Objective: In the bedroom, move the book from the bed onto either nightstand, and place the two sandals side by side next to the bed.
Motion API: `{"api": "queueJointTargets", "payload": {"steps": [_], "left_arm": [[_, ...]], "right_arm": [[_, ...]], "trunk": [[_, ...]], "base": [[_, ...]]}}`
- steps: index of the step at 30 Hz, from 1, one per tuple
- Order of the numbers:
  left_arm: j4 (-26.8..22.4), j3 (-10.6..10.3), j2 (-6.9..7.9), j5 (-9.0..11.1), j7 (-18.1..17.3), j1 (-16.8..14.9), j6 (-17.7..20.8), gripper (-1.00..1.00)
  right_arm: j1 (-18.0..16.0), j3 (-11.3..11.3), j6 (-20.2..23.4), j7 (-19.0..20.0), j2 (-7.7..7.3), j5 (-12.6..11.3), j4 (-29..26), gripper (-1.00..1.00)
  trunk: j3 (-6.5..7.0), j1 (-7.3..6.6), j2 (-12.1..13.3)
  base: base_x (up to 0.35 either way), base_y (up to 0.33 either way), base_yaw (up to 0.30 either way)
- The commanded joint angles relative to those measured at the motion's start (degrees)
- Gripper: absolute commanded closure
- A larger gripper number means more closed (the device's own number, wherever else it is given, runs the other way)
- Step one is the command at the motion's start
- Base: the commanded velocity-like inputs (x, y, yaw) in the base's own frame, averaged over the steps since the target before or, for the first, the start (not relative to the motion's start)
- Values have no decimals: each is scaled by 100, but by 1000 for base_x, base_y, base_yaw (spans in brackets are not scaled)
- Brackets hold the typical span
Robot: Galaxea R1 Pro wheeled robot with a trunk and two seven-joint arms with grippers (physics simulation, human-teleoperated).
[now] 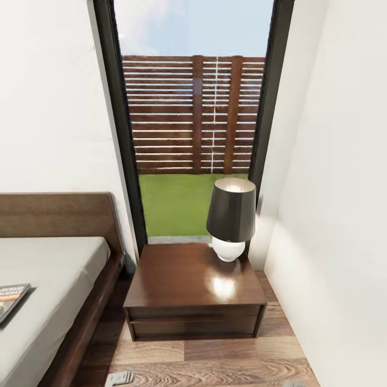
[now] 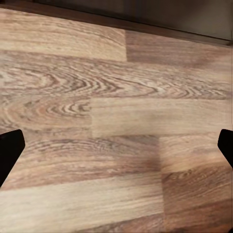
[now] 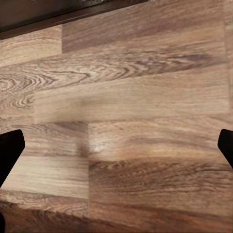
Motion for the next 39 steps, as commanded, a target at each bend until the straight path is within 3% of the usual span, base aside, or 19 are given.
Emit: {"api": "queueJointTargets", "payload": {"steps": [1,39], "left_arm": [[6,46,1,-61,-12,-4,-27,-100],[6,40,2,-61,-12,-4,-27,-100]], "right_arm": [[-4,-44,-23,15,-2,62,2,-100],[-3,-44,-23,14,-1,62,-1,-100]], "trunk": [[13,-23,39],[695,-858,1563]], "base": [[0,0,0],[0,0,0]]}}
